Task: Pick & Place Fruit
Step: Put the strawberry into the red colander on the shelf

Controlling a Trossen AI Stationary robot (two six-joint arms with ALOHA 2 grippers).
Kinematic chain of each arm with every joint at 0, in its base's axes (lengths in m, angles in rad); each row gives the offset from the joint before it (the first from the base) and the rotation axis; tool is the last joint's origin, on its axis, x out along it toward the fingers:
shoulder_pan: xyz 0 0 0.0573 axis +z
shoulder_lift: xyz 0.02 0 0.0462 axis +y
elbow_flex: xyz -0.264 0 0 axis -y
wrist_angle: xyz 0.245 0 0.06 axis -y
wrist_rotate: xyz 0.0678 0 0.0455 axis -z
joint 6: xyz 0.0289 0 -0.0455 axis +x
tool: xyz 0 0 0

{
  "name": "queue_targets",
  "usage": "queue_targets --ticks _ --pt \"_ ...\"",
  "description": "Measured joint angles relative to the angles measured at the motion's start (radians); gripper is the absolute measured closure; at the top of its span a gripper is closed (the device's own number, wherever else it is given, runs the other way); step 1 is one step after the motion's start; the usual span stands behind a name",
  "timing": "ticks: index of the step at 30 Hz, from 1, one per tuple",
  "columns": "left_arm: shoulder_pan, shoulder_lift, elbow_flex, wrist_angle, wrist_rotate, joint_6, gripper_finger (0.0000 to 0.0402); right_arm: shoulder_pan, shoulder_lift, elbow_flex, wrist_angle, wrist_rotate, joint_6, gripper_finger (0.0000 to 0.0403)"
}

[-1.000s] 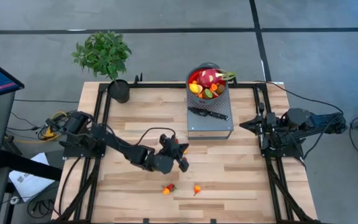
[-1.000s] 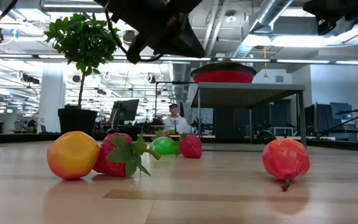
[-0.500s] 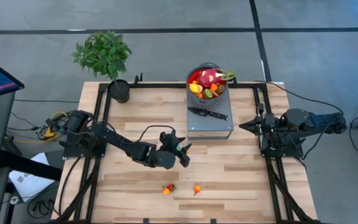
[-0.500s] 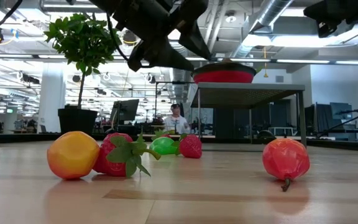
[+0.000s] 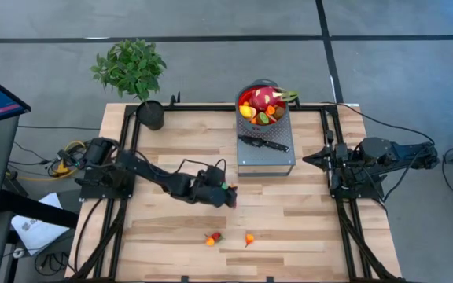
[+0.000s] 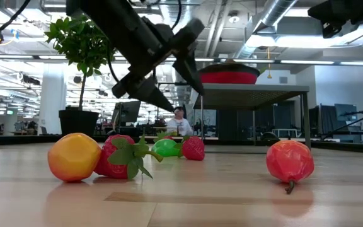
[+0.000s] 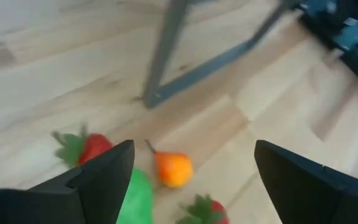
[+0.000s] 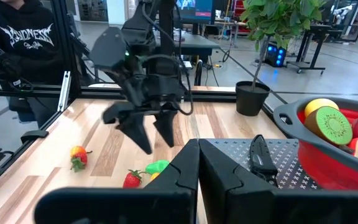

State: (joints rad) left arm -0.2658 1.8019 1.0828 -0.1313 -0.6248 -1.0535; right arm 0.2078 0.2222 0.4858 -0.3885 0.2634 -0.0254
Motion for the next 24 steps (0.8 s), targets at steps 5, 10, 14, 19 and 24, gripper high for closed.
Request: queue_targets --ticks 5,10,14,19,24 --pt "0.037 0.000 -0.012 -0.016 -0.004 -0.001 0.0087 0.000 0.000 0.000 0.000 0.000 0.000 0.0402" --pt "0.062 0.000 -0.057 -0.017 0.016 -0.013 0.0094 0.000 0.000 0.000 0.000 0.000 0.000 0.0402" --pt "0.079 0.000 -0.102 -0.020 0.061 -0.078 0.0096 0.000 0.000 0.000 0.000 0.000 0.000 0.0402" --pt "0.082 0.000 -0.140 -0.019 0.076 -0.081 0.0096 0.000 0.000 0.000 0.000 0.000 0.000 0.0402" --pt "0.082 0.000 -0.172 -0.014 0.076 -0.112 0.0097 0.000 0.000 0.000 0.000 0.000 0.000 0.0402"
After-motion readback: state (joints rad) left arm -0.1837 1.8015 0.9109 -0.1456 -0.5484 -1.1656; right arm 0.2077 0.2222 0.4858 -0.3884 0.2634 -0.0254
